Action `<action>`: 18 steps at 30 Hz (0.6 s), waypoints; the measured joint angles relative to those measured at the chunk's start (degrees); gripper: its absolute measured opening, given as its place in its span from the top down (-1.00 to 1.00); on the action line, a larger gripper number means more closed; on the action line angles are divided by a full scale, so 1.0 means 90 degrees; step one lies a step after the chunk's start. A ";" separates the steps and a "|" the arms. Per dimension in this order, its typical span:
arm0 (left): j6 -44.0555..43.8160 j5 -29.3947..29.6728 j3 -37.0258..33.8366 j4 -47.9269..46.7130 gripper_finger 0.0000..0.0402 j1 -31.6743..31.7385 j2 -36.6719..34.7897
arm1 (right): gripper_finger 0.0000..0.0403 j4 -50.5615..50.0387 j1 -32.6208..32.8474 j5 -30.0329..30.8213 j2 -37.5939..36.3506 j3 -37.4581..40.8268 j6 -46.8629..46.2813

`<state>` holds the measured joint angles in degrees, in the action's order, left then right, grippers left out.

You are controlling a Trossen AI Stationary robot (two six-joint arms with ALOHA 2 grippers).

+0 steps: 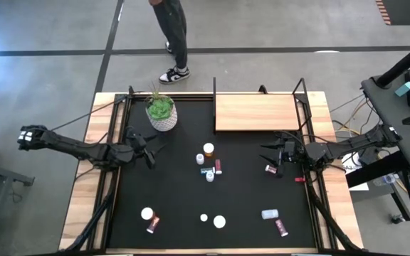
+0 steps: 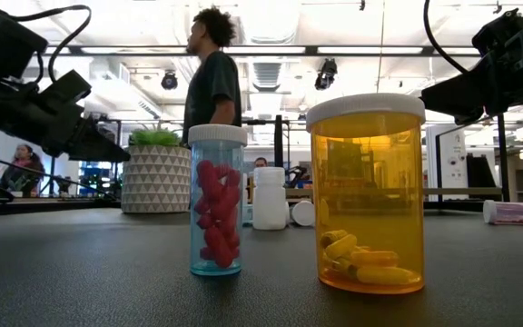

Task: Pick and place medicine bottles onto shelf by color
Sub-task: Put the top pink pill bottle on the shelf

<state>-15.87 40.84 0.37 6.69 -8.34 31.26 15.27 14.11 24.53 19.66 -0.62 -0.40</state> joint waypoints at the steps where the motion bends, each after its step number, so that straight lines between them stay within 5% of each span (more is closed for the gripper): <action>1: -0.0001 -0.0001 -0.0001 0.0000 -0.34 0.0000 0.0038 | 0.13 0.0000 0.0000 0.0000 0.0000 0.0002 0.0000; 18: 0.0001 -0.0015 -0.0011 0.0018 -0.34 0.0000 0.0675 | 0.13 0.0000 0.0000 0.0000 0.0000 0.0002 0.0000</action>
<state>-15.86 40.71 0.27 6.85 -8.34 37.33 15.27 14.11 24.53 19.66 -0.60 -0.40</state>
